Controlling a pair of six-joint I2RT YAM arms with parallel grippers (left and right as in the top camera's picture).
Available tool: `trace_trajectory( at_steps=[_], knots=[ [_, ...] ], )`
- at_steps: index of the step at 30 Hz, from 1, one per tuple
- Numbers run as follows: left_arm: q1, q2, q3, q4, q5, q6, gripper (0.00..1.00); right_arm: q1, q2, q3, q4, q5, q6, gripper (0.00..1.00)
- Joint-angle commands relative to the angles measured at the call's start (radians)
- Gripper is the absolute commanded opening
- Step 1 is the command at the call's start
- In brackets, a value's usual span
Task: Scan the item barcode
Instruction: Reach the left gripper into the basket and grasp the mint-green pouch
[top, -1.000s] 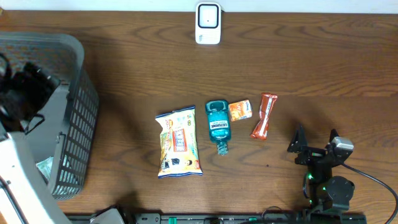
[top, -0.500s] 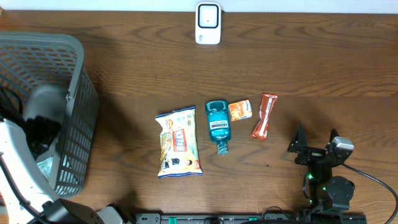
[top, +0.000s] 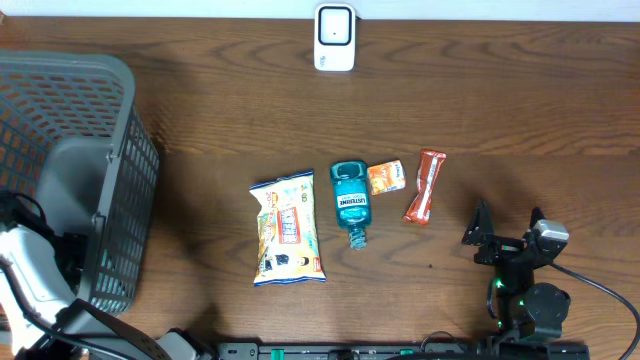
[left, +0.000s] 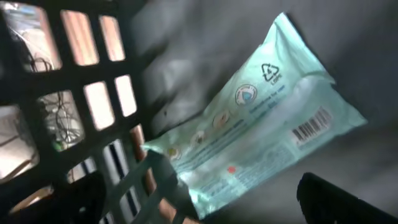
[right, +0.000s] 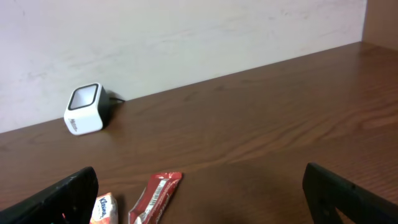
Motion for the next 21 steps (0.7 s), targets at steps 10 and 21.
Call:
trace_trajectory(
  at_steps=[10,21],
  knots=[
    [0.004,0.000,-0.259,0.293,-0.014,0.051,0.92,0.006,-0.006,-0.002,-0.003,0.002,0.011,0.99],
    [0.004,-0.002,-0.288,0.327,0.100,0.051,0.07,0.006,-0.006,-0.002,-0.003,0.002,0.011,0.99]
  ],
)
